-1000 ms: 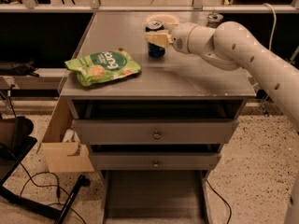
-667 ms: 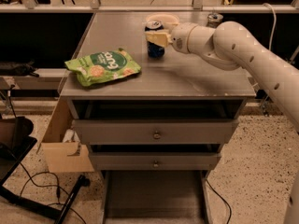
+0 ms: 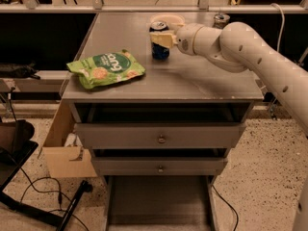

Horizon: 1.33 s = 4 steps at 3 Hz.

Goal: Place pepsi can into bottom drawer

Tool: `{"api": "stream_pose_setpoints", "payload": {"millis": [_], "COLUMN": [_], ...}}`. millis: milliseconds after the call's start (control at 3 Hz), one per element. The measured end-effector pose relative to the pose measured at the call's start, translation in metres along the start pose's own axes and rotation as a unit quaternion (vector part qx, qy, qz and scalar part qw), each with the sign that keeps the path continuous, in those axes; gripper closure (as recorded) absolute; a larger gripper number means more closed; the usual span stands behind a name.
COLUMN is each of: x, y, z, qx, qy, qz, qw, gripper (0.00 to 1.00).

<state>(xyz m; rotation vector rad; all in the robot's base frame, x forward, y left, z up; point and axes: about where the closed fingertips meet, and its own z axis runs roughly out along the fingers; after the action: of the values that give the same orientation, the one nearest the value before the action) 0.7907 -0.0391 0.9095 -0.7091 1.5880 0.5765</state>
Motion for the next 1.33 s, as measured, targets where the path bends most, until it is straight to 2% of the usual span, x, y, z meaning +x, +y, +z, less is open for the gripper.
{"api": "stream_pose_setpoints", "payload": {"millis": [333,667,1000,1333], "x": [0.0,-0.032,-0.077,-0.103], "y": [0.0,-0.004,0.006,0.019], "z": [0.0,-0.025,-0.082,-0.157], "qx": [0.0,-0.009,-0.026,-0.028], "qy": [0.0,-0.003,-0.013,-0.016], "qz": [0.0,-0.007,-0.014,-0.016], "qw": [1.0,0.9999,0.9995,0.9994], "gripper": [1.0,1.0,1.0,1.0]}}
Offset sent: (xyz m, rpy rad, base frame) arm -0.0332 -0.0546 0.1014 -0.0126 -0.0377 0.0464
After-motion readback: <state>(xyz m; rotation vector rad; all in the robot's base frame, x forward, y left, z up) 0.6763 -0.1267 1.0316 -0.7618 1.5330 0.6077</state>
